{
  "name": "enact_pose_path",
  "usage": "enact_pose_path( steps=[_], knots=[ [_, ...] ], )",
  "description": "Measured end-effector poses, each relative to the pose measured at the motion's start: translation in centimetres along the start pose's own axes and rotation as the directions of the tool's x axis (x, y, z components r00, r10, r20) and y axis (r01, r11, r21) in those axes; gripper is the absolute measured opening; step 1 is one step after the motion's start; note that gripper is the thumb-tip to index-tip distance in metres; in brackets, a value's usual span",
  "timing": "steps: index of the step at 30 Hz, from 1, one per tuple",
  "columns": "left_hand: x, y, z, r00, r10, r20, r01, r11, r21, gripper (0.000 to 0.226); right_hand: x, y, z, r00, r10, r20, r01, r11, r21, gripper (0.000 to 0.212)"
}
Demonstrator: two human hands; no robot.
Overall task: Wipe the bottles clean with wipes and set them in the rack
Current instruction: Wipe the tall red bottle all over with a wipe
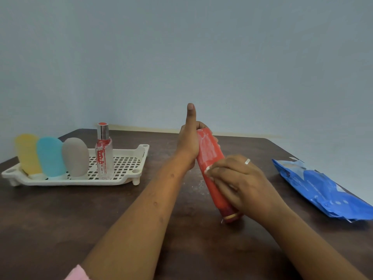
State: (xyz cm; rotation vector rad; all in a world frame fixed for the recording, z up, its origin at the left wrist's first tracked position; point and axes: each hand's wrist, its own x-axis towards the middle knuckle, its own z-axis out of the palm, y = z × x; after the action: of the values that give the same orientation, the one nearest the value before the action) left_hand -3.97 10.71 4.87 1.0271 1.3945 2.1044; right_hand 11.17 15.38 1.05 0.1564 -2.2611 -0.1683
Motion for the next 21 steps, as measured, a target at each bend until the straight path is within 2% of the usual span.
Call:
enact_pose_path(
  steps=[5, 8, 12, 18, 21],
  knots=[
    [-0.1, 0.1, 0.2, 0.997, 0.017, 0.078, -0.015, 0.999, -0.034, 0.080, 0.5, 0.9, 0.5, 0.973, 0.166, -0.160, -0.164, 0.986, 0.024, 0.020],
    [-0.2, 0.2, 0.3, 0.994, 0.031, 0.100, -0.026, 0.999, -0.046, 0.080, 0.5, 0.4, 0.5, 0.977, 0.141, -0.157, -0.140, 0.990, 0.021, 0.032],
    [-0.4, 0.2, 0.2, 0.995, -0.002, 0.101, 0.013, 0.994, -0.107, 0.080, -0.1, 0.5, 0.2, 0.989, 0.074, -0.124, -0.067, 0.996, 0.060, 0.034],
    [0.1, 0.4, -0.3, 0.994, 0.075, 0.075, -0.069, 0.995, -0.072, 0.081, 1.0, 1.4, 0.9, 0.954, 0.214, -0.210, -0.193, 0.975, 0.113, 0.032],
    [0.7, 0.9, -1.2, 0.994, 0.107, 0.030, -0.105, 0.992, -0.070, 0.082, 2.5, 1.8, 1.3, 0.960, 0.199, -0.196, -0.173, 0.974, 0.143, 0.025]
  ],
)
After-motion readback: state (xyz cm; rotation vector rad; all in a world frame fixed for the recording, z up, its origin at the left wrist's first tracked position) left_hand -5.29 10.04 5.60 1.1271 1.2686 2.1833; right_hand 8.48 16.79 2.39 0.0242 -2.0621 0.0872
